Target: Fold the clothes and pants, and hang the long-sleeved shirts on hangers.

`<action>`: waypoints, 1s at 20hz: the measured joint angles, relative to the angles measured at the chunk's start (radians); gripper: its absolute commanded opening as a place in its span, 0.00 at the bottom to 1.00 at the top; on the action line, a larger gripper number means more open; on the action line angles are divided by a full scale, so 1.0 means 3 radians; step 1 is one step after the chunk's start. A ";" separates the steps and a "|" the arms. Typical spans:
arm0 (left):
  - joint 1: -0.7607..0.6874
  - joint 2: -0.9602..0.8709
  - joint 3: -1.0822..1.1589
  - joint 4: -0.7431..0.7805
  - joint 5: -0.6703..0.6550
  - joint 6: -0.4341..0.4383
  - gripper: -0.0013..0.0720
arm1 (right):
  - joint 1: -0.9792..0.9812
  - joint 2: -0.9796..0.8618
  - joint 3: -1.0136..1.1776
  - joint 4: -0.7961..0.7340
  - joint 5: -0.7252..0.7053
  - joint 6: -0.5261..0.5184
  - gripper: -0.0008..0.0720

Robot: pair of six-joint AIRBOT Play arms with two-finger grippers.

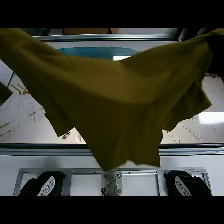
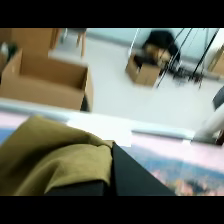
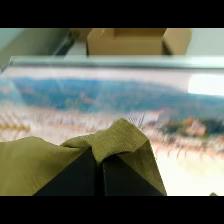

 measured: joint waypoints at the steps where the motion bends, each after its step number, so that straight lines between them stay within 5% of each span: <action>1: -0.0014 -0.0134 -0.0071 0.0028 -0.0064 -0.0015 0.04 | 0.0056 -0.0150 0.0000 -0.0043 0.0075 0.0017 0.03; 2: -0.0036 -0.0264 -0.0158 0.0034 -0.0099 -0.0023 0.04 | 0.0117 -0.0331 0.0001 -0.0116 0.0130 0.0041 0.05; 3: -0.0064 -0.0403 -0.0261 0.0042 -0.0130 -0.0024 0.04 | 0.0167 -0.0516 0.0001 -0.0187 0.0153 0.0064 0.27; 4: -0.0095 -0.0544 -0.0371 0.0052 -0.0136 -0.0028 0.04 | 0.0205 -0.0721 0.0003 -0.0262 0.0145 0.0066 0.68; 5: -0.0126 -0.0678 -0.0472 0.0053 -0.0127 -0.0039 0.04 | 0.0228 -0.0912 0.0003 -0.0315 0.0114 0.0076 0.82; 11: -0.0212 -0.1274 -0.0481 0.0065 -0.0079 -0.0075 0.04 | 0.0262 -0.1472 0.0008 -0.0347 -0.0240 0.0086 0.82; 20: -0.0676 -0.1372 -0.0015 0.0070 -0.0416 -0.0034 0.04 | 0.0262 -0.1008 0.0009 -0.0566 -0.0418 -0.0151 0.82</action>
